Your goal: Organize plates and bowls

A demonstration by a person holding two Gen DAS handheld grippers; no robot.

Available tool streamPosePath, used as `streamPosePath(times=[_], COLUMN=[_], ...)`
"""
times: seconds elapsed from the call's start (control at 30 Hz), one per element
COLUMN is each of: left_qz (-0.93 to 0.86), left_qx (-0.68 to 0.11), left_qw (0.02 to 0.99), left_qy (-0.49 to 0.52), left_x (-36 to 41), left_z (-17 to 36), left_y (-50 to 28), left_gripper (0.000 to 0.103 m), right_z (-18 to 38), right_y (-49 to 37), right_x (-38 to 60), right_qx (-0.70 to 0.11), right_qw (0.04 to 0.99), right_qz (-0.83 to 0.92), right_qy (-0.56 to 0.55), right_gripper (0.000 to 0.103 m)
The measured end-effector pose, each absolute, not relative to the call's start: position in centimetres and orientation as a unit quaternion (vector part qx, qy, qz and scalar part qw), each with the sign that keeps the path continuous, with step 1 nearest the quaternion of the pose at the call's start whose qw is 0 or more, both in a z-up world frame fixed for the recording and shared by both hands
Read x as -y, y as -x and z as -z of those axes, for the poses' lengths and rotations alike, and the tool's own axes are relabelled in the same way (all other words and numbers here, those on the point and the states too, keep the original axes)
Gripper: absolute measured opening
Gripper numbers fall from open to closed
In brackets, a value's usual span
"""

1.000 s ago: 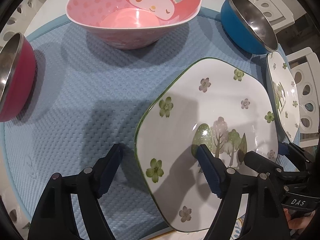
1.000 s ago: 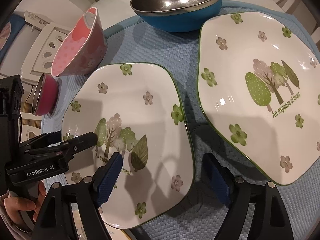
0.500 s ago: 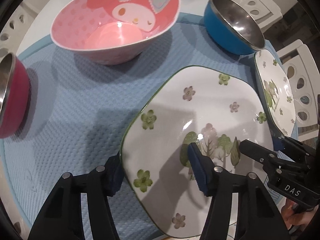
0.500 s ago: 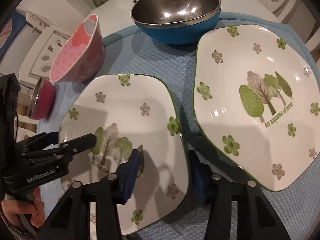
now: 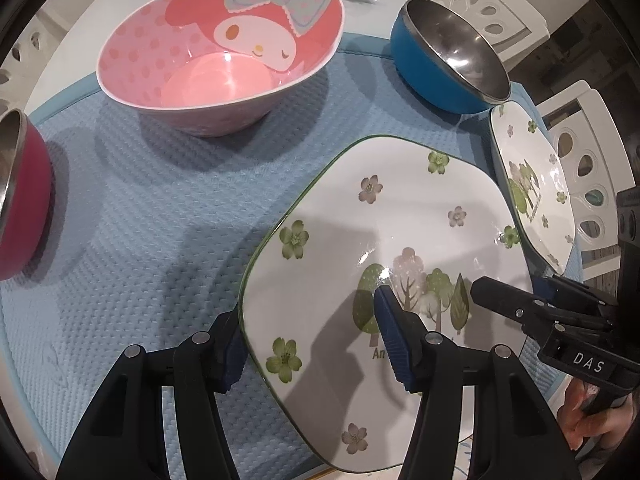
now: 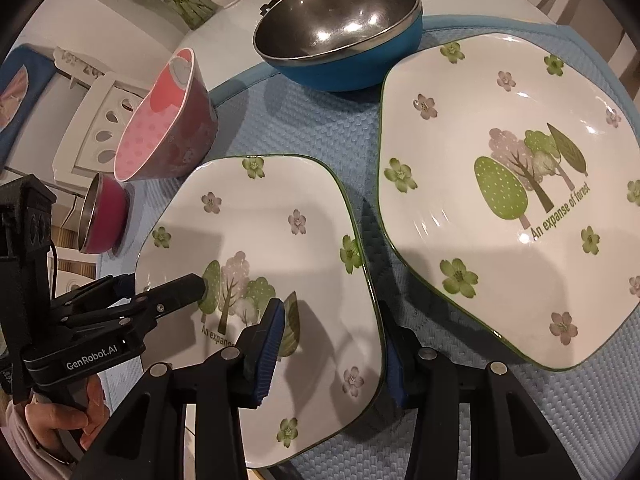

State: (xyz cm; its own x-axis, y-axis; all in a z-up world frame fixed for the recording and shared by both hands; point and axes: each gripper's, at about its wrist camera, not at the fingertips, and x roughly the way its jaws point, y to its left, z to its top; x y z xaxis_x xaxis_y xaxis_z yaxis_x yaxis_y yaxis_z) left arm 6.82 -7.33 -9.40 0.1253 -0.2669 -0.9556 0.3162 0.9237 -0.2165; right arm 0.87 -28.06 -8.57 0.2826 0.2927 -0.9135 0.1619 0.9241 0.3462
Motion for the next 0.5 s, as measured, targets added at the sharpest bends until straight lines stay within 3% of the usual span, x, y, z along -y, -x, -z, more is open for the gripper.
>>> streamPosePath(times=[0.5], left_qz=[0.19], left_qx=[-0.62], left_qw=[0.761], left_qy=[-0.015], left_x=[5.8], left_z=[7.2], left_y=[-5.8], left_gripper=[0.054], right_z=[6.8], right_y=[0.3], right_x=[27.9], right_qx=[-0.593], right_qw=[0.78], right_qz=[-0.054], right_qy=[-0.196], right_gripper=[0.044])
